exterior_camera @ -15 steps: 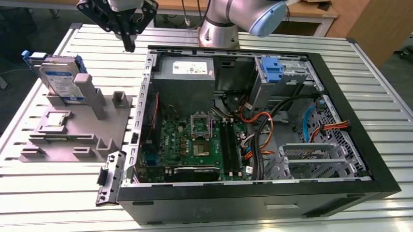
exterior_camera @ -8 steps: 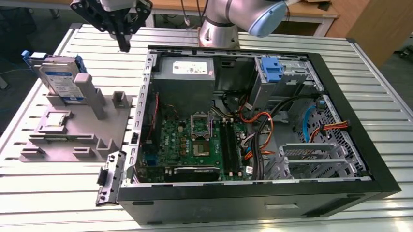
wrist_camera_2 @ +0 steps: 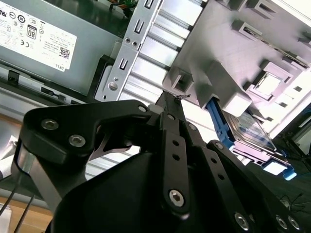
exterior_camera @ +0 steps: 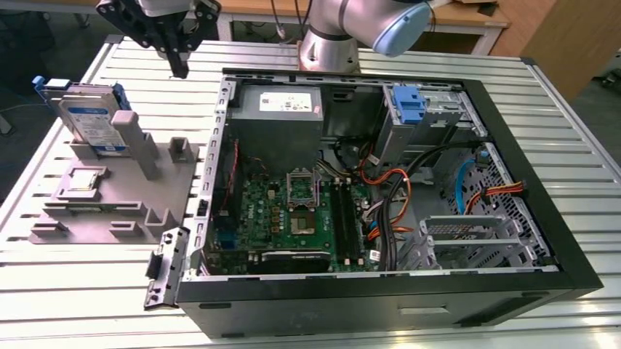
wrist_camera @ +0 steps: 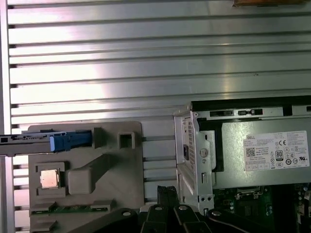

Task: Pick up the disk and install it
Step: 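Reach for the disk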

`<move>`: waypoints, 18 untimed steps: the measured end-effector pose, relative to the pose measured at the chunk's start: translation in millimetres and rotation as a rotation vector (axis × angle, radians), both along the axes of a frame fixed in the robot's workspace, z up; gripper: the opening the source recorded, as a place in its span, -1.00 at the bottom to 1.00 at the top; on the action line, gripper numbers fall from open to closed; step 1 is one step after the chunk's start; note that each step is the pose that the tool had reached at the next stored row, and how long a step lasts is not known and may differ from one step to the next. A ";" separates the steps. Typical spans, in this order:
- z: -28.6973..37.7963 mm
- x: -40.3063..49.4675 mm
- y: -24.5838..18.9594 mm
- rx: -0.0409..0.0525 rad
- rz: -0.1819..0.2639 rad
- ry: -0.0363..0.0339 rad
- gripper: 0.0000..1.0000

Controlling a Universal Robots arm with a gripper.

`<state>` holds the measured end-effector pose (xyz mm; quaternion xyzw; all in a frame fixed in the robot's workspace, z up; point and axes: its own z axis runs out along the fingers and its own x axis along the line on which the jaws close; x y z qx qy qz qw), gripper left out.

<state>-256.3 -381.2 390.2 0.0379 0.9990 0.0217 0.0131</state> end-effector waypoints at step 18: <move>-1.1 -8.9 4.7 0.0001 0.000 0.0002 -0.80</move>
